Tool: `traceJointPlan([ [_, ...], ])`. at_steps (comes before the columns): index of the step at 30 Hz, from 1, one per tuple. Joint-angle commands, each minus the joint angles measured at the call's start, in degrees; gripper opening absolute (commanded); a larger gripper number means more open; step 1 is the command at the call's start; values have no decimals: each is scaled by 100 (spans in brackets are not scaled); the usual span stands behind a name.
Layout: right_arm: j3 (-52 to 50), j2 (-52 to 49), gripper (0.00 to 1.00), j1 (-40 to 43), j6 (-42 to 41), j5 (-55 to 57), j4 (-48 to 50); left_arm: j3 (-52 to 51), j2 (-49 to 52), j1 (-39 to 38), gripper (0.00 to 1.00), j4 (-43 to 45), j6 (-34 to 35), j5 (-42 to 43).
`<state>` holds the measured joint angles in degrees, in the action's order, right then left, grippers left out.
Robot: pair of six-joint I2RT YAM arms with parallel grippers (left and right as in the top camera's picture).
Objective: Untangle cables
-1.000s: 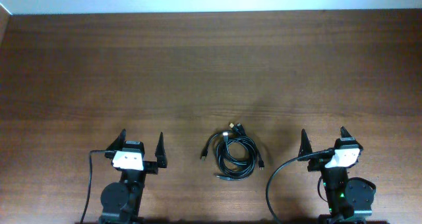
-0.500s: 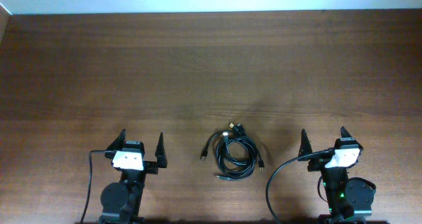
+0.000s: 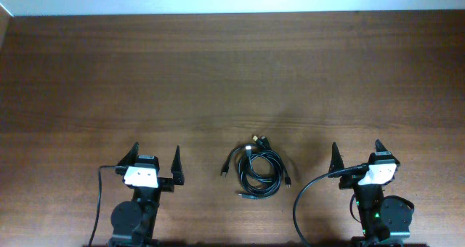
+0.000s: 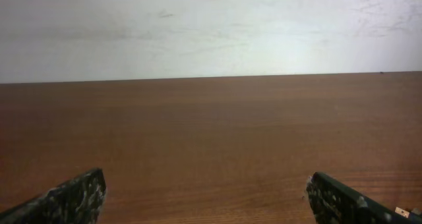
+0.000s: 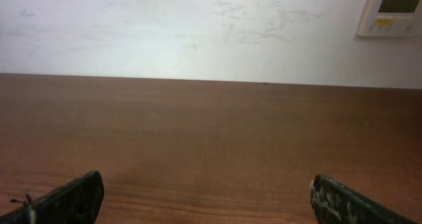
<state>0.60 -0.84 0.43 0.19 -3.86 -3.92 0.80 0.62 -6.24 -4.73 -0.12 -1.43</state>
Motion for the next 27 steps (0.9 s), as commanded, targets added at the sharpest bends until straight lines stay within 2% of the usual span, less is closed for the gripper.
traceJointPlan([
  [1,-28,63,99,-46,-24,94,-39,-28,-33,39,99,-9,37,24],
  [15,-28,63,99,-46,-24,94,-42,13,-33,39,99,-26,37,22],
  [22,-28,63,99,-46,-24,92,-42,638,4,39,99,-1021,-79,22],
  [27,-28,63,99,-46,-24,94,-42,920,564,39,99,-1040,-168,20],
])
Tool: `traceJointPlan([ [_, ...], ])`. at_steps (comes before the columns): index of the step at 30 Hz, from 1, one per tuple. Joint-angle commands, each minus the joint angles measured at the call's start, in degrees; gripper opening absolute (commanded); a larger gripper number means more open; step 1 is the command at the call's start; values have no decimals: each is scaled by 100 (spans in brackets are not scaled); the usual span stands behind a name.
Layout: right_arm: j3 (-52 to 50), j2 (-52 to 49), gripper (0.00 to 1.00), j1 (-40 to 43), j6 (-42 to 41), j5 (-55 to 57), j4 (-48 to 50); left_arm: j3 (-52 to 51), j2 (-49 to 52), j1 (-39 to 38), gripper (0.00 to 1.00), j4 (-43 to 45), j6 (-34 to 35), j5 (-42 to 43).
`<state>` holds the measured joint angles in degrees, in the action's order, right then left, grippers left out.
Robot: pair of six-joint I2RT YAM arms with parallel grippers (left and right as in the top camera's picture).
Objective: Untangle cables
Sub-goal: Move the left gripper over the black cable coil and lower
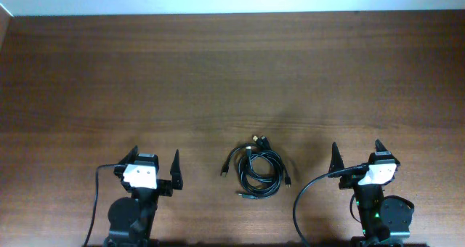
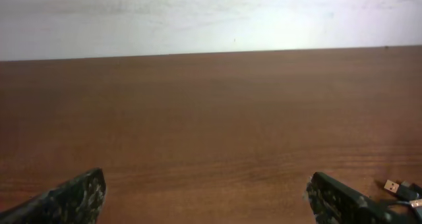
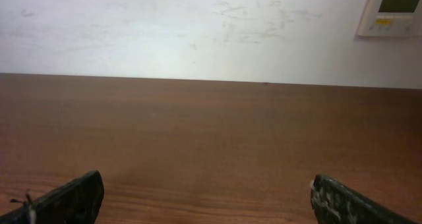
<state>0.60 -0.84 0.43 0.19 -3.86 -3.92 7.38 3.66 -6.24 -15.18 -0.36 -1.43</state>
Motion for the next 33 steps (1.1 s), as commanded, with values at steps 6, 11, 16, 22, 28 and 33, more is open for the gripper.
traceJointPlan([
  [6,-28,63,99,-46,-24,94,-39,1036,2055,39,99,-42,-323,452],
  [11,-28,63,99,-46,-24,92,-42,1711,3650,-96,99,-146,-728,951],
  [16,-28,63,99,-46,-24,94,-42,2791,5106,-922,99,-881,-1248,916],
  [22,-28,63,99,-46,-22,94,-39,3585,5558,-1659,99,-1716,-1478,1132],
  [28,-28,63,99,-46,-24,92,-42,3628,5796,-2415,99,-1982,-1471,1115],
  [33,-28,63,99,-46,-24,92,-42,3729,6273,-2614,99,-2116,-1451,1384],
])
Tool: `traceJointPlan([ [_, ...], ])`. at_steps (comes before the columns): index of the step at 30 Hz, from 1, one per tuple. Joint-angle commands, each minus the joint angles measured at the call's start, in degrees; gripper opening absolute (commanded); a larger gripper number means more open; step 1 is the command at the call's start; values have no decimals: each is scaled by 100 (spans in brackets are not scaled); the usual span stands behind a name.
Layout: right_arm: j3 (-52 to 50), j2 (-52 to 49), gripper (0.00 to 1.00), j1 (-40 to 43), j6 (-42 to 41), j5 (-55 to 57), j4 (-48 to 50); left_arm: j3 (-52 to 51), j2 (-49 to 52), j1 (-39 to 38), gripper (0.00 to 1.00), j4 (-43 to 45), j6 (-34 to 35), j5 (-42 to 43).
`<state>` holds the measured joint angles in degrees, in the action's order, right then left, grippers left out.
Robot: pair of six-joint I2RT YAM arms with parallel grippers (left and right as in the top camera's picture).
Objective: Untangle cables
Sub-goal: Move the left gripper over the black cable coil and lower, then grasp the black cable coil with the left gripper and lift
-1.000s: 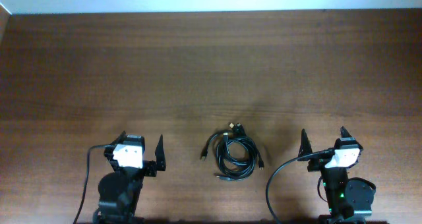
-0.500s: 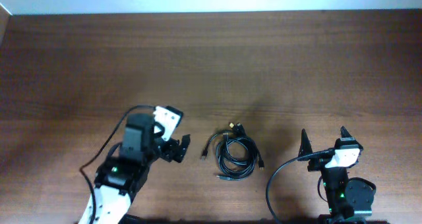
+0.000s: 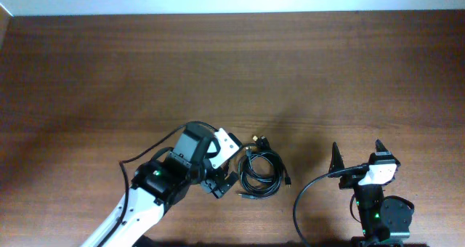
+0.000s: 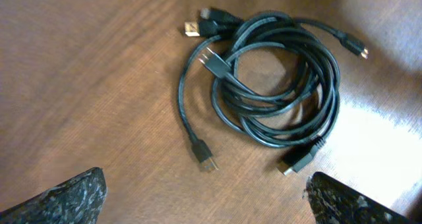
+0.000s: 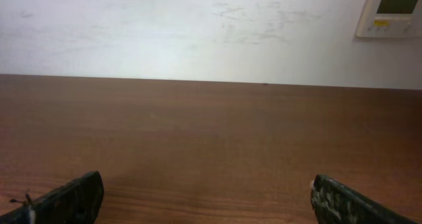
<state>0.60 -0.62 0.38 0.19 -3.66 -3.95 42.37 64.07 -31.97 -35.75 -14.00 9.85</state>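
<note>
A tangle of black cables (image 3: 260, 171) lies coiled on the wooden table near the front middle. In the left wrist view the coil (image 4: 277, 85) shows from above, with a loose plug end (image 4: 206, 156) nearest the fingers and a USB plug (image 4: 191, 30) at the far side. My left gripper (image 3: 225, 173) hangs open just left of the coil, holding nothing; the left gripper (image 4: 206, 188) has bare wood between its fingers. My right gripper (image 3: 356, 151) sits open at its rest place to the right of the coil, and the right gripper (image 5: 206, 188) faces level across the table.
The right arm's own black lead (image 3: 304, 196) loops on the table between the coil and that arm. A white wall runs behind the table's far edge (image 5: 211, 80), with a wall panel (image 5: 394, 10) at the upper right.
My left arm has left its rest place at the front left and now reaches right, tilted down over the table just left of the coil. It is still open. The right arm has not moved.
Both grippers sat open at their rest places, looking level across the table. Then the left one had turned slightly right, with a cable plug showing at the edge of its view. Now it hangs open over the coil's left side.
</note>
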Motion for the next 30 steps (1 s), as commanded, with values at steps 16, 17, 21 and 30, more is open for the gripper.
traceJointPlan([
  [16,-28,42,99,-42,-22,74,-39,1331,2551,-415,99,-216,450,485],
  [17,-28,42,99,-42,-24,74,-39,1331,2551,-415,99,-177,446,549],
  [21,-28,42,99,-42,-24,72,-37,1329,2551,-415,99,-221,450,549],
  [30,-28,42,99,-42,-24,74,-39,1329,3077,-415,99,278,1211,-79],
])
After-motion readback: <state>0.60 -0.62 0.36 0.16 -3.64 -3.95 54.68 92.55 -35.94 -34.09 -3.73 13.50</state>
